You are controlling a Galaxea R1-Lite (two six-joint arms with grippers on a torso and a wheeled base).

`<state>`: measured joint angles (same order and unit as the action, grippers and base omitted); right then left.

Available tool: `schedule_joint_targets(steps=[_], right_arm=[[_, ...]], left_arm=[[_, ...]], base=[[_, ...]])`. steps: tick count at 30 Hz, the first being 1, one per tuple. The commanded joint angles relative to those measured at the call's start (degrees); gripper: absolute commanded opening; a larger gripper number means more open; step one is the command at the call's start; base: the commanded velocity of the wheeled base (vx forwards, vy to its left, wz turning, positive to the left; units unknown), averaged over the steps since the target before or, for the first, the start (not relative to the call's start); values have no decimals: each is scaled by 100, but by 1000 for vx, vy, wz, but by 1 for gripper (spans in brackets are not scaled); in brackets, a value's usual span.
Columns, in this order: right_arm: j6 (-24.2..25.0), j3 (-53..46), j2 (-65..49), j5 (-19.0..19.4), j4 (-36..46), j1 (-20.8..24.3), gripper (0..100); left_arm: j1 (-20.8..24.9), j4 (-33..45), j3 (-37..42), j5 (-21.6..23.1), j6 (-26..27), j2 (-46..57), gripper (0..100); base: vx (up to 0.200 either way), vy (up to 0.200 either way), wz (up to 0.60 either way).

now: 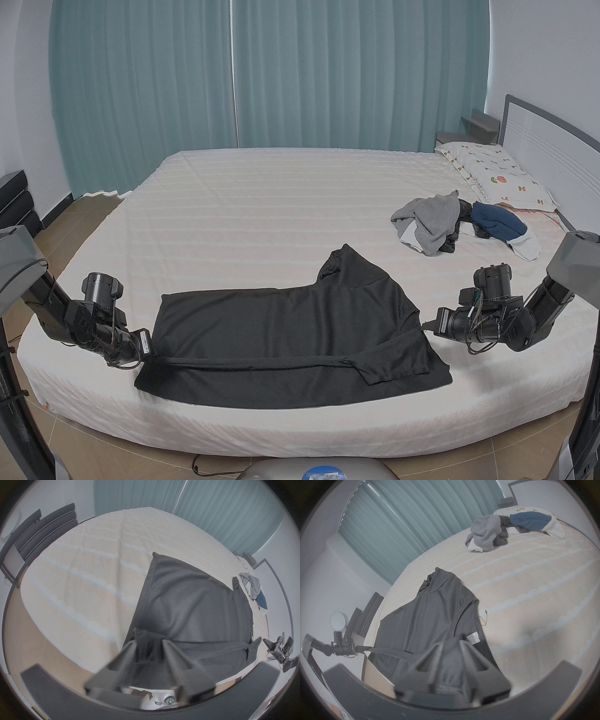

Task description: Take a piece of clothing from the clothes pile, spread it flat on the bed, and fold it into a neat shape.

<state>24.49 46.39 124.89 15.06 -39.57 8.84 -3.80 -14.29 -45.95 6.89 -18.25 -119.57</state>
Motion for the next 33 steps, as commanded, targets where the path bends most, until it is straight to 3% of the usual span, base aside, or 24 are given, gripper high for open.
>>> schedule_joint_targets(steps=[1, 5, 11, 14, 18, 24, 33], right_arm=[[65, 81, 97, 6, -7, 21, 100], [460, 81, -79, -3, -16, 4, 100], [1172, -349, -721, -20, 90, 241, 100], [1550, -569, -958, -64, 257, 391, 100], [2561, -868, -1125, -433, 521, 830, 100], [3009, -1053, -870, -785, 521, 1234, 100], [3510, -956, -431, -987, 459, 1340, 100]], left_arm=[[11, -4, -55, 6, -12, -102, 100], [2, -4, -72, 6, -38, -49, 100], [-121, -4, 7, 93, -539, 293, 100], [-226, 22, 95, 401, -662, 487, 100], [-323, 269, 279, 946, -1234, 777, 100], [-323, 286, 534, 1438, -2007, 803, 100], [-472, 286, 666, 1737, -2069, 698, 100]], base=[[0, 0, 0], [0, 0, 0], [0, 0, 0], [0, 0, 0], [0, 0, 0], [0, 0, 0], [0, 0, 0]])
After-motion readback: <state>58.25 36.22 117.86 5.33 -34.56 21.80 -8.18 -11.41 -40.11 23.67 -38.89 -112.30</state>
